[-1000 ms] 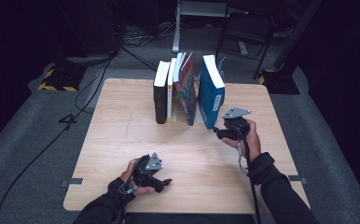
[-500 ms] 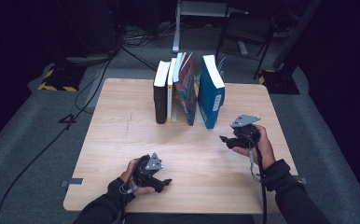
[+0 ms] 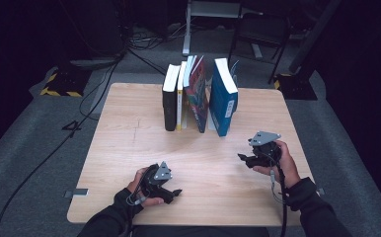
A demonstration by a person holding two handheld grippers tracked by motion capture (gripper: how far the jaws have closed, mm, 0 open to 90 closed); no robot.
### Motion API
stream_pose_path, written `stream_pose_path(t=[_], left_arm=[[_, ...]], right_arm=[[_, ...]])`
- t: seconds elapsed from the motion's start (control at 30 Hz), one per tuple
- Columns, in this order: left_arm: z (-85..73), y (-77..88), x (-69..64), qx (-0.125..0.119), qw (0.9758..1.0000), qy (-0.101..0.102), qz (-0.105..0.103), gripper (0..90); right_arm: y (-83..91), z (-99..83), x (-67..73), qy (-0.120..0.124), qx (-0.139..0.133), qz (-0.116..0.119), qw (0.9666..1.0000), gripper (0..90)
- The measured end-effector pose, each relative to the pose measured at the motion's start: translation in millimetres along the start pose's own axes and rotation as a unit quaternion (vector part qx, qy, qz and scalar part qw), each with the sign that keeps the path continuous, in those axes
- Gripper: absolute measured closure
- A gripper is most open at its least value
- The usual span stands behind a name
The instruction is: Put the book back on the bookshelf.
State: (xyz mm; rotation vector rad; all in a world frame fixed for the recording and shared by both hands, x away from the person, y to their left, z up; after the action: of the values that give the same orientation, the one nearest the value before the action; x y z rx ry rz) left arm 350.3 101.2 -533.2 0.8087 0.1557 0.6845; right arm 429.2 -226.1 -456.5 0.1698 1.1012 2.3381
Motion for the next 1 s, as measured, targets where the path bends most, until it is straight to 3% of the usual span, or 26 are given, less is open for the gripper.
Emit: stream_pose_path(t=[1.0], left_arm=[[-0.1,0.1,0.0,0.000,1.0000,0.000,0.000,17.5]], right_arm=[[26.4,-73.9,14.2,-0.005,0.002,0.008,0.9999,31.2]])
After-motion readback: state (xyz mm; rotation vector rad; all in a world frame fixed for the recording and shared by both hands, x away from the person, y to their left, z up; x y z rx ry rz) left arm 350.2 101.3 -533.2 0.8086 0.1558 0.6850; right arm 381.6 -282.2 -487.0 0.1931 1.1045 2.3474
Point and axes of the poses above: each handheld gripper's, and its own axes: y roughly backward along the jaws, z roughly out of its top, x roughly to its left, the point moved 4 cm from there along -y, roughly forward along the jaws, and after that the axes turned 11 degrees about z, right-handed, at the moved point
